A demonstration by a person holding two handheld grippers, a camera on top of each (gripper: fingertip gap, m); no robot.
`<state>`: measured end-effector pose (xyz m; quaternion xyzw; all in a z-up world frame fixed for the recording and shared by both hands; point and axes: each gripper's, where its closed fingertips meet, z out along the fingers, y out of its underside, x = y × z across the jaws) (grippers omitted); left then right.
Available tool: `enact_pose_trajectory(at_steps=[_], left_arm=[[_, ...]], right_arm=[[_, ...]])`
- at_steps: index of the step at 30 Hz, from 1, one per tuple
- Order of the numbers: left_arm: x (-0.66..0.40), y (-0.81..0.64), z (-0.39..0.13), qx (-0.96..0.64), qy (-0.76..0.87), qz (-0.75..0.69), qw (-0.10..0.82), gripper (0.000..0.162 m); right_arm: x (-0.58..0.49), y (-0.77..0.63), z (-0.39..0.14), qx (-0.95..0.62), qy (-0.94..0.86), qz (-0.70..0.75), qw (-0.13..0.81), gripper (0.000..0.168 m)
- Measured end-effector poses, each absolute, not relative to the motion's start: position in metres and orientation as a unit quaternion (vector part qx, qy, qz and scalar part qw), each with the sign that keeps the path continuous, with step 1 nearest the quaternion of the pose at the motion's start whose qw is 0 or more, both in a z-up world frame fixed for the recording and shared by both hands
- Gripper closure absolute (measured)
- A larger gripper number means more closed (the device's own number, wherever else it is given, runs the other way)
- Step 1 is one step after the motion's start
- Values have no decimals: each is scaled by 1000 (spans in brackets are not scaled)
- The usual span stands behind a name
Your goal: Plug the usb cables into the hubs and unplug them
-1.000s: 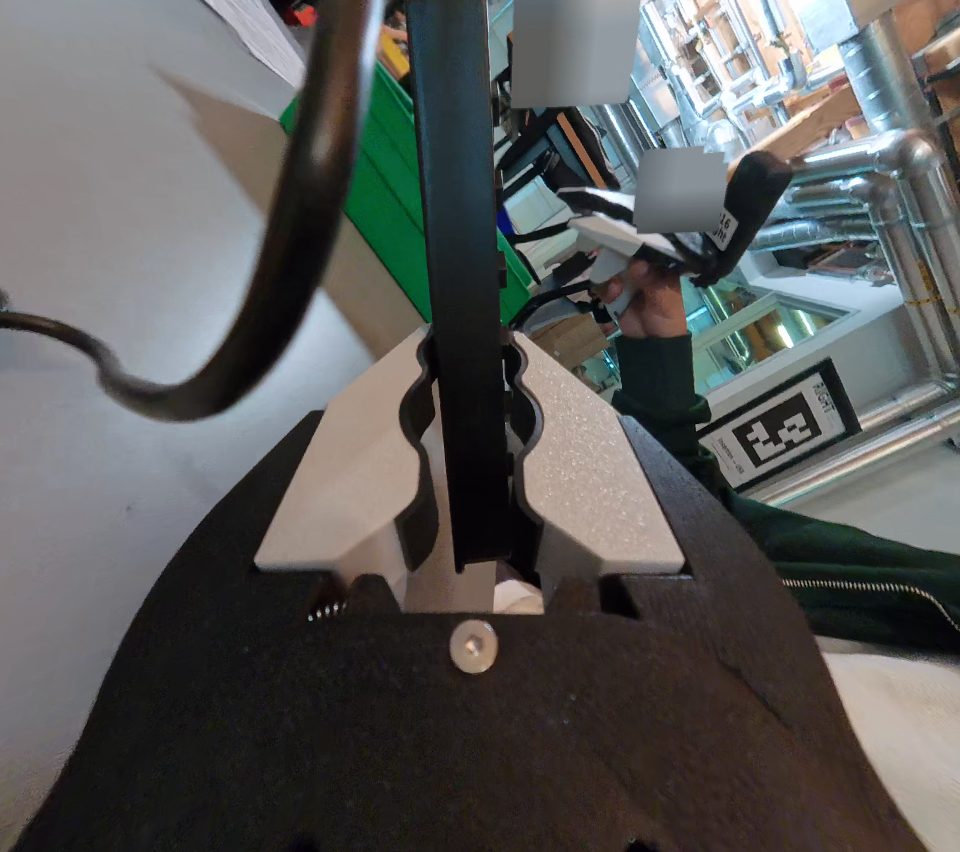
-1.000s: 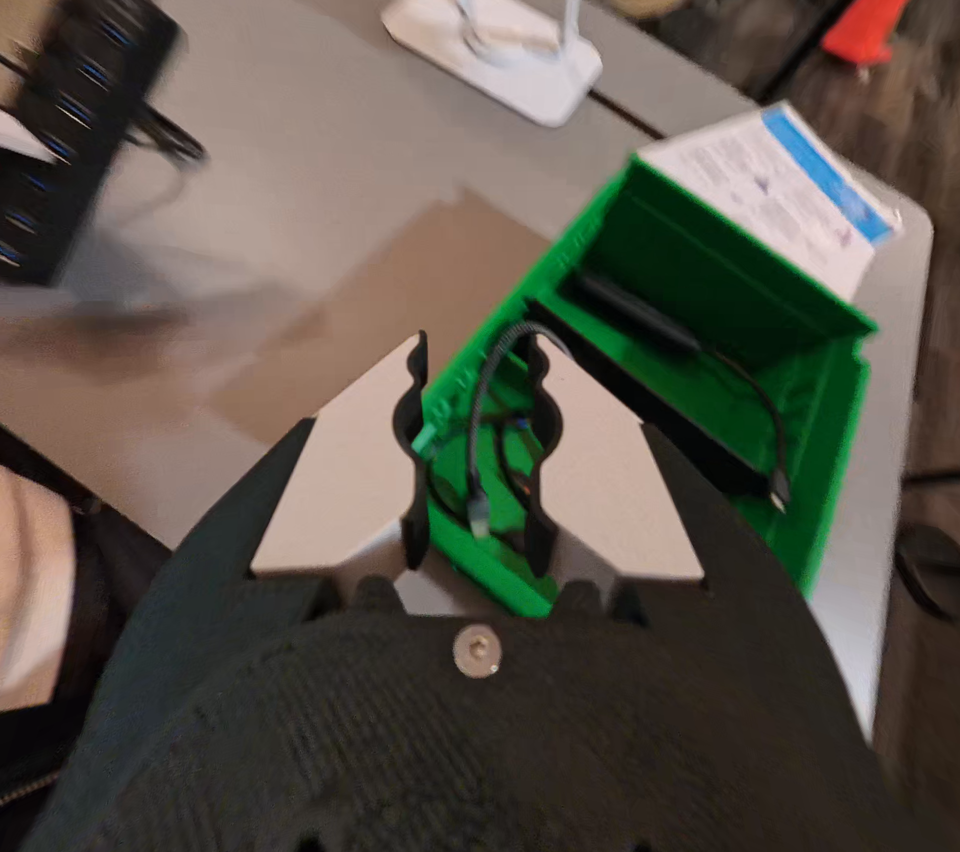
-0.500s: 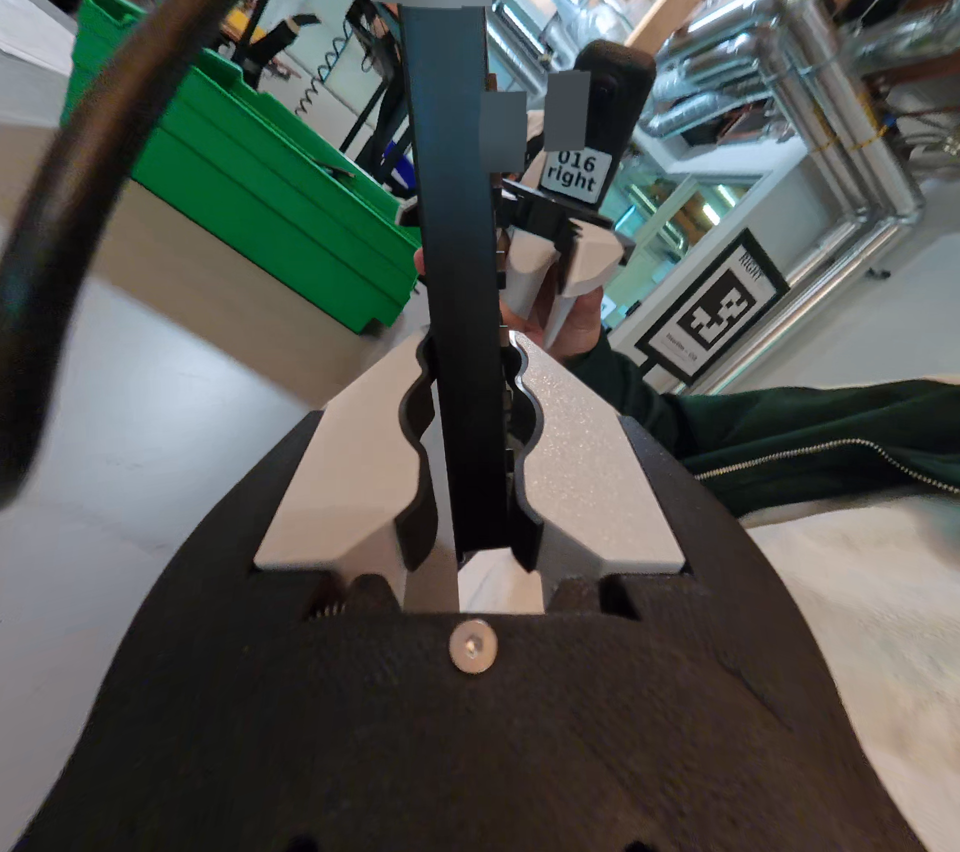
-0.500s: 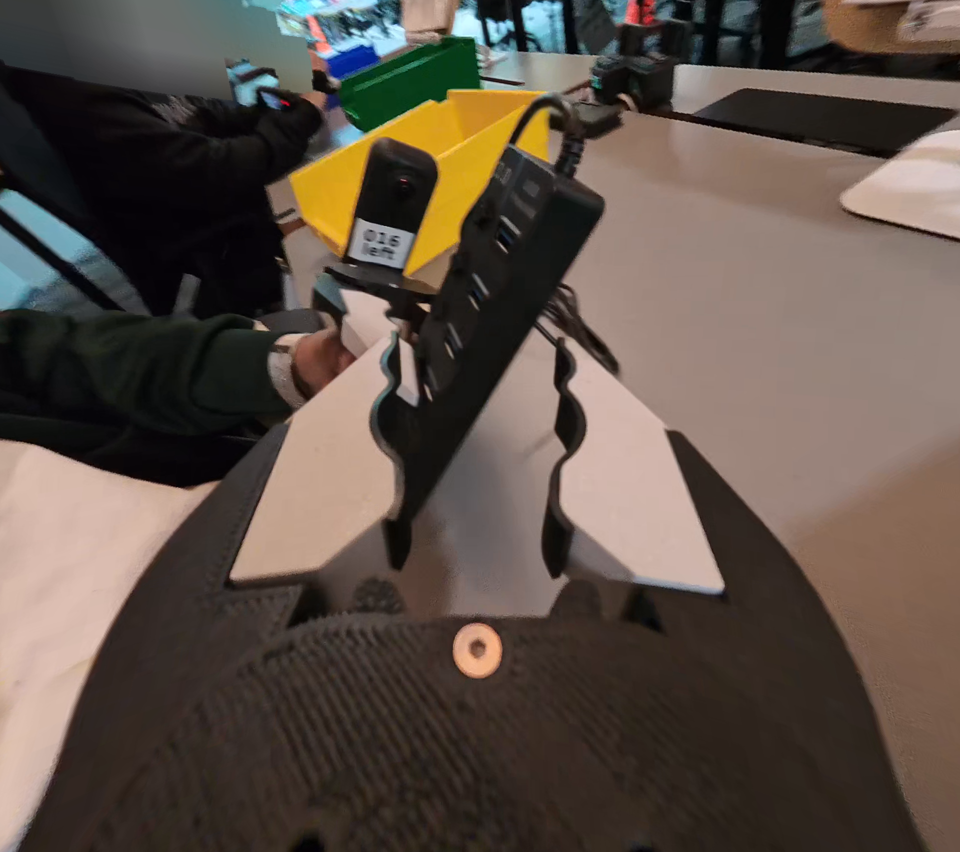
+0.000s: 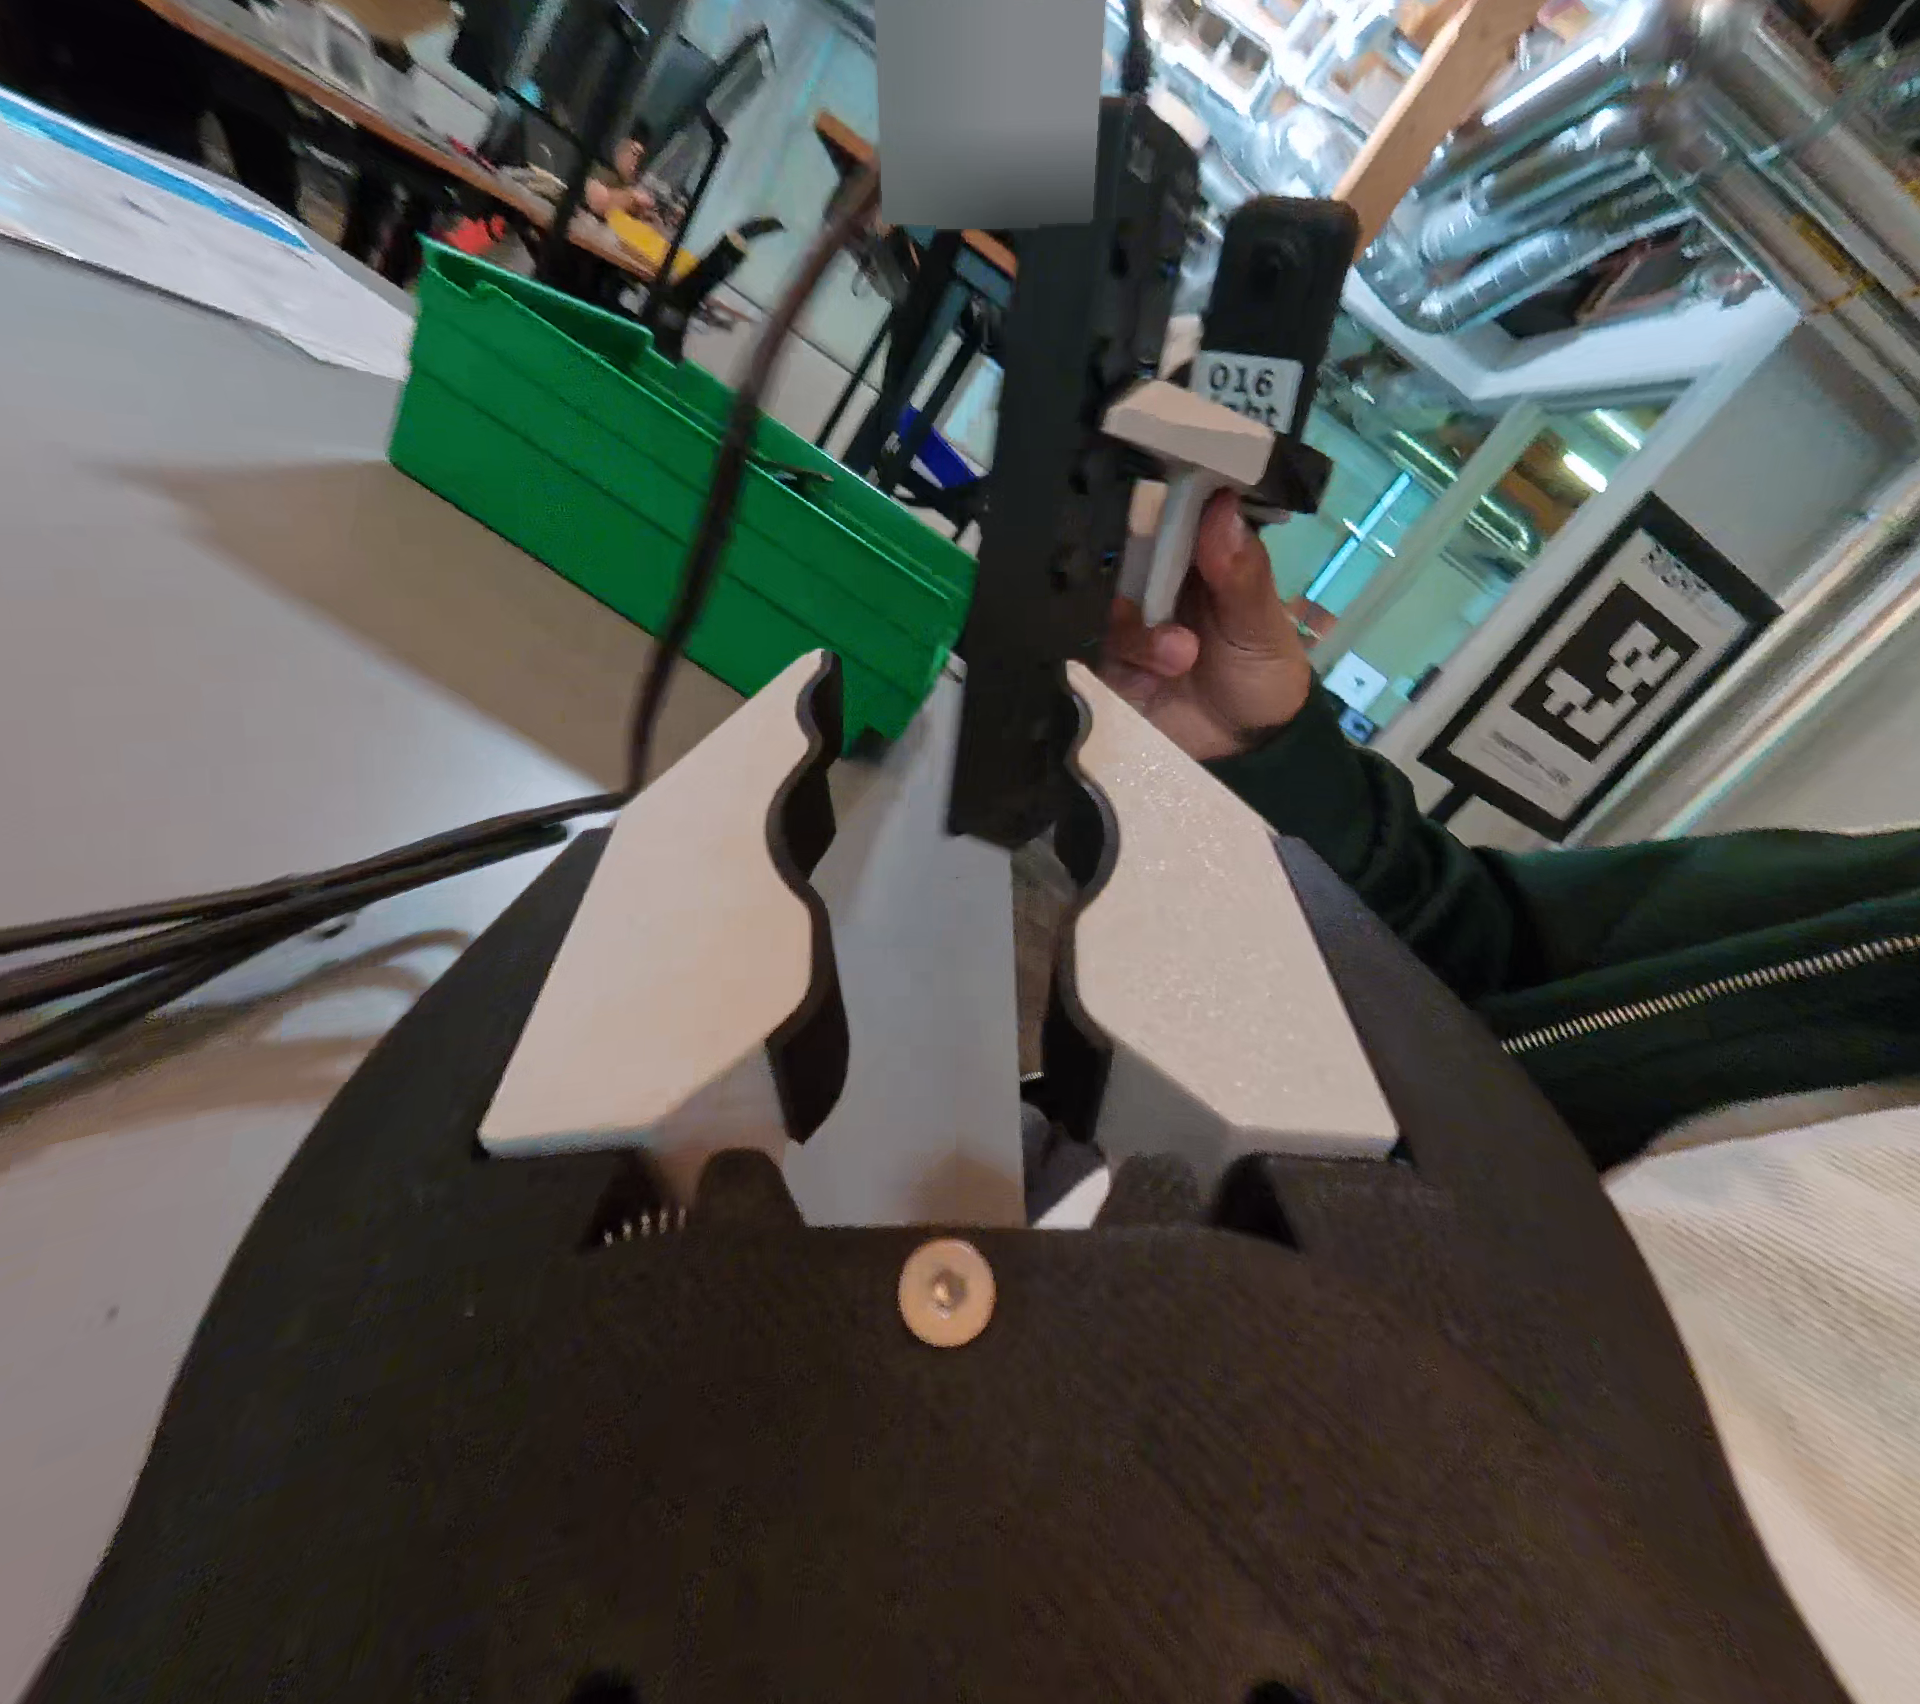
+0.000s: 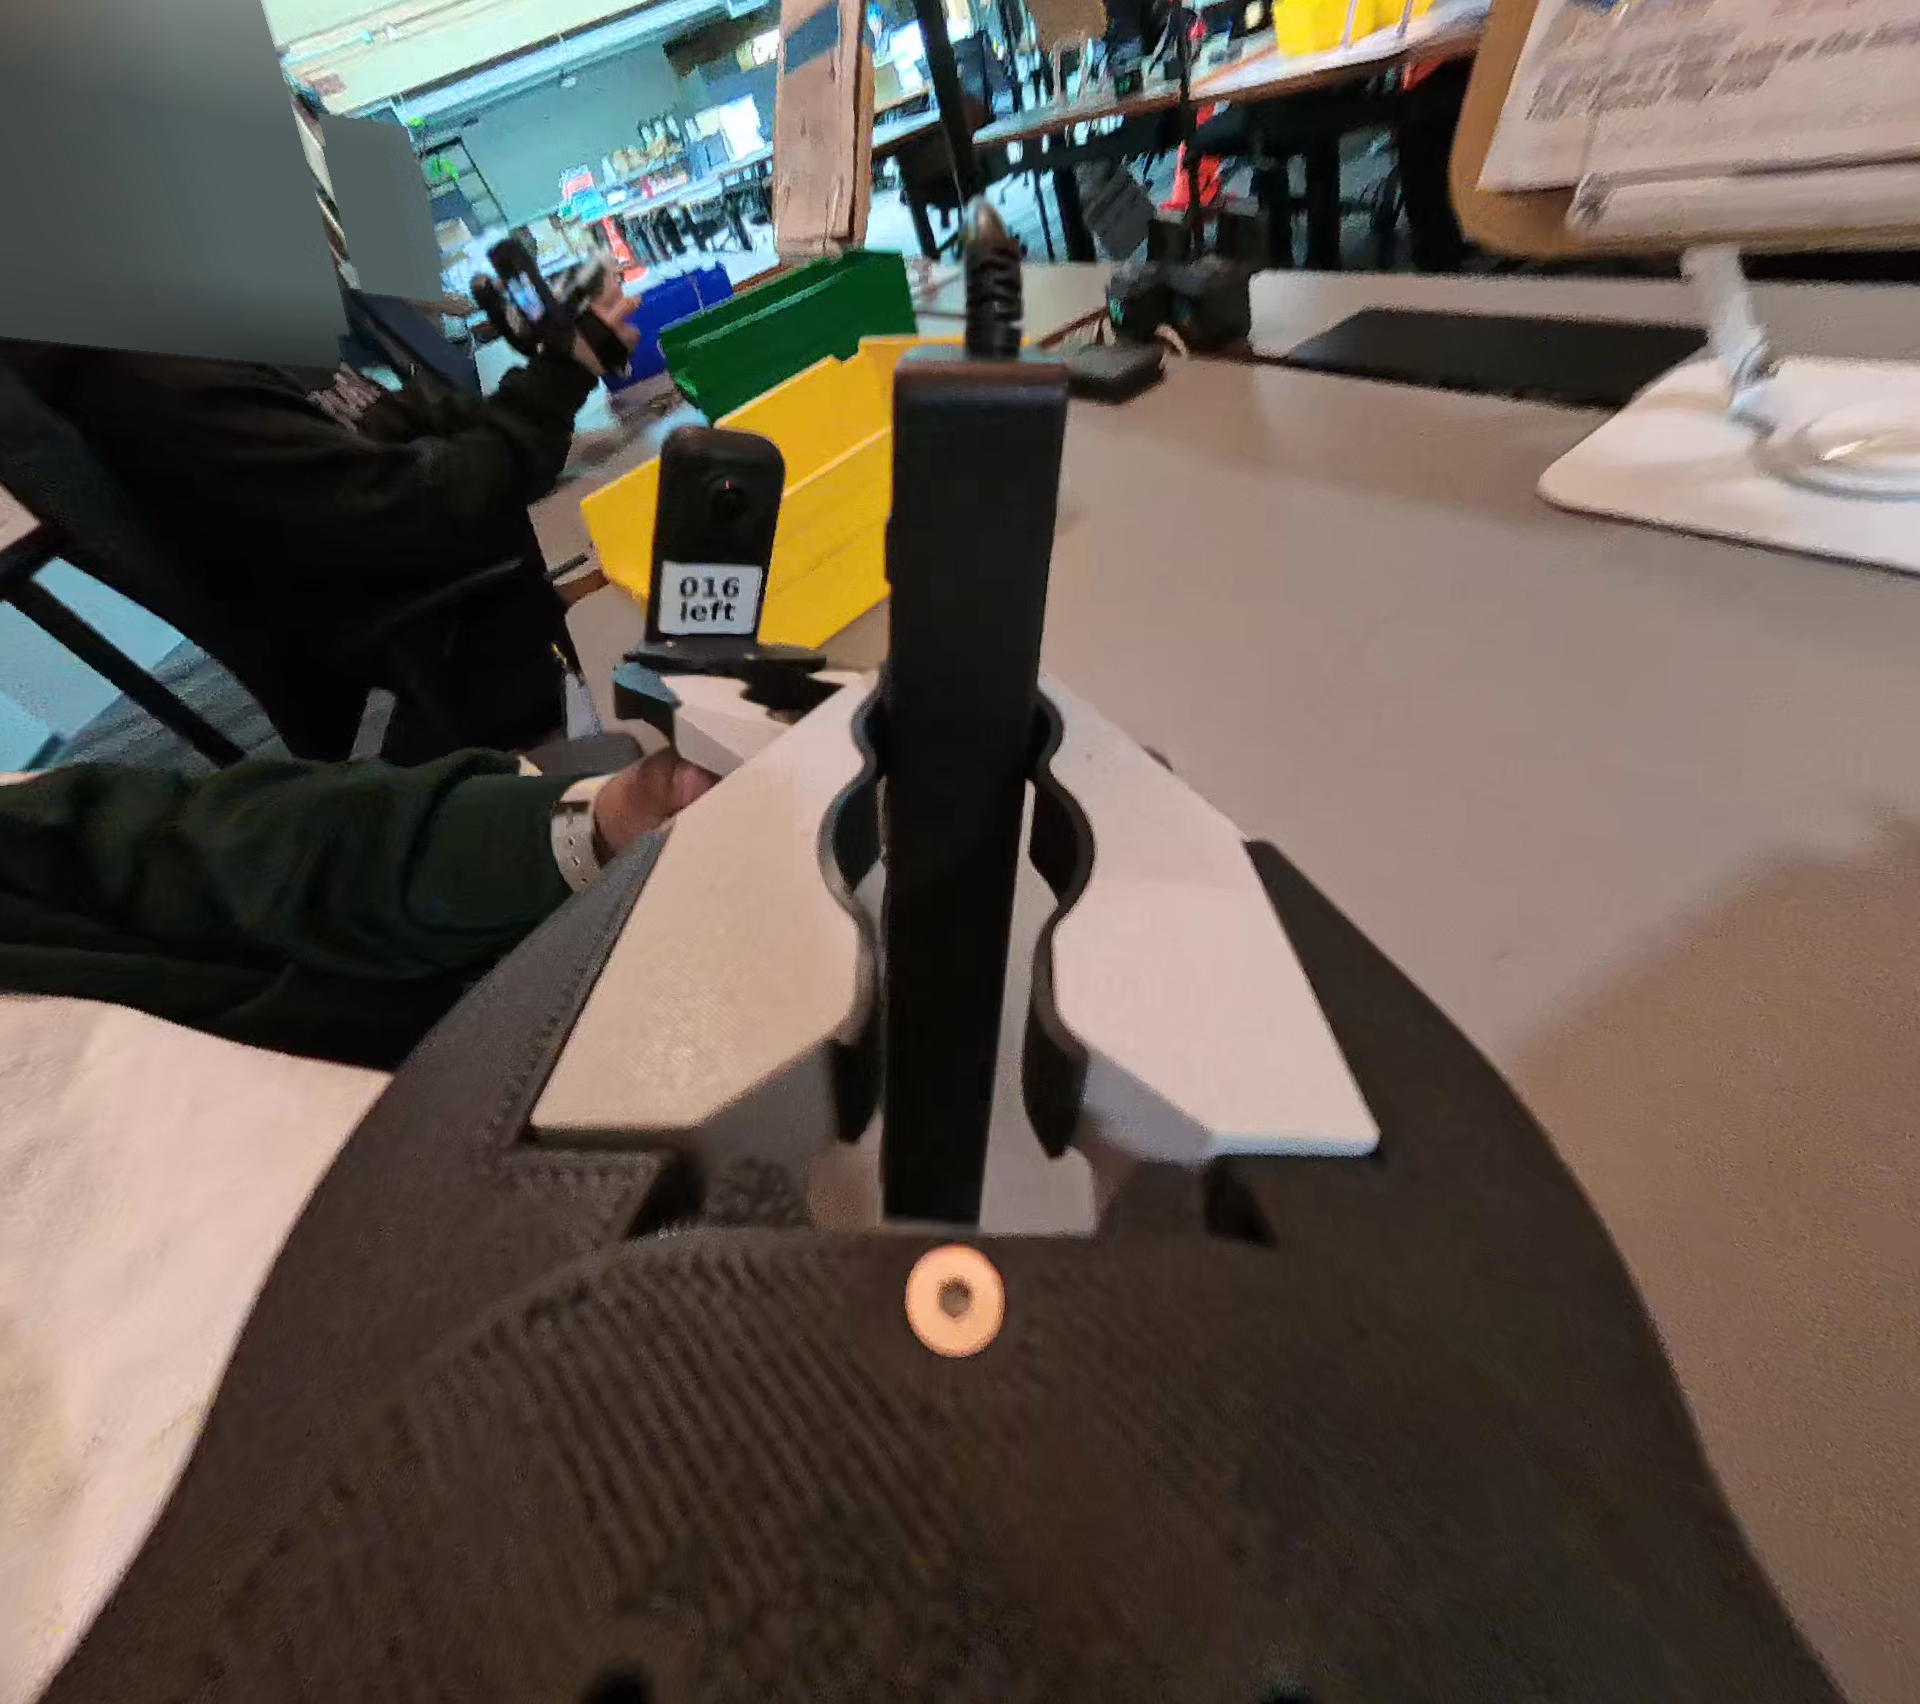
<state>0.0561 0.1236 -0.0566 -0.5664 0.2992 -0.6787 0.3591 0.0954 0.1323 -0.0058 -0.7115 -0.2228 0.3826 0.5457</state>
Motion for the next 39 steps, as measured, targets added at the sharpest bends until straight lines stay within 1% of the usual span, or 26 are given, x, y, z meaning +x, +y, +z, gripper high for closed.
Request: enact_pose_trajectory(at_steps=[3, 5, 10, 11, 13, 15, 19, 22, 23, 24, 28, 30, 34, 39], left_arm=[[52, 137, -61, -585, 277, -669, 365, 125], [53, 142, -66, -599, 278, -651, 373, 123], [62, 138, -84, -626, 343, -575, 401, 120], [64, 139, -91, -637, 359, -546, 409, 117], [66, 142, -102, -653, 390, -484, 432, 108], [68, 138, -106, -646, 426, -445, 451, 100], [77, 116, -110, -615, 496, -408, 459, 93], [84, 98, -116, -587, 545, -385, 459, 92], [85, 94, -118, -581, 558, -374, 460, 96], [86, 90, -121, -574, 572, -365, 457, 105], [87, 89, -126, -572, 587, -333, 467, 150], [87, 91, -124, -581, 574, -350, 458, 151], [82, 96, -100, -602, 481, -484, 414, 152], [65, 103, -59, -558, 383, -624, 390, 152]], right_arm=[[105, 127, 14, -692, -224, 388, 566, 146], [109, 124, 25, -686, -227, 378, 579, 146], [113, 113, 49, -670, -239, 365, 601, 146], [113, 110, 54, -665, -241, 366, 604, 146], [109, 103, 62, -656, -249, 376, 605, 146], [105, 97, 70, -648, -256, 388, 604, 145], [94, 87, 79, -634, -261, 421, 594, 146], [87, 81, 83, -623, -257, 453, 583, 146], [85, 80, 83, -621, -256, 461, 581, 146], [83, 80, 84, -619, -255, 466, 578, 146], [85, 81, 84, -619, -251, 466, 581, 146], [91, 83, 85, -620, -244, 459, 588, 146], [101, 91, 81, -624, -227, 446, 601, 146], [101, 108, 52, -645, -212, 434, 592, 145]])
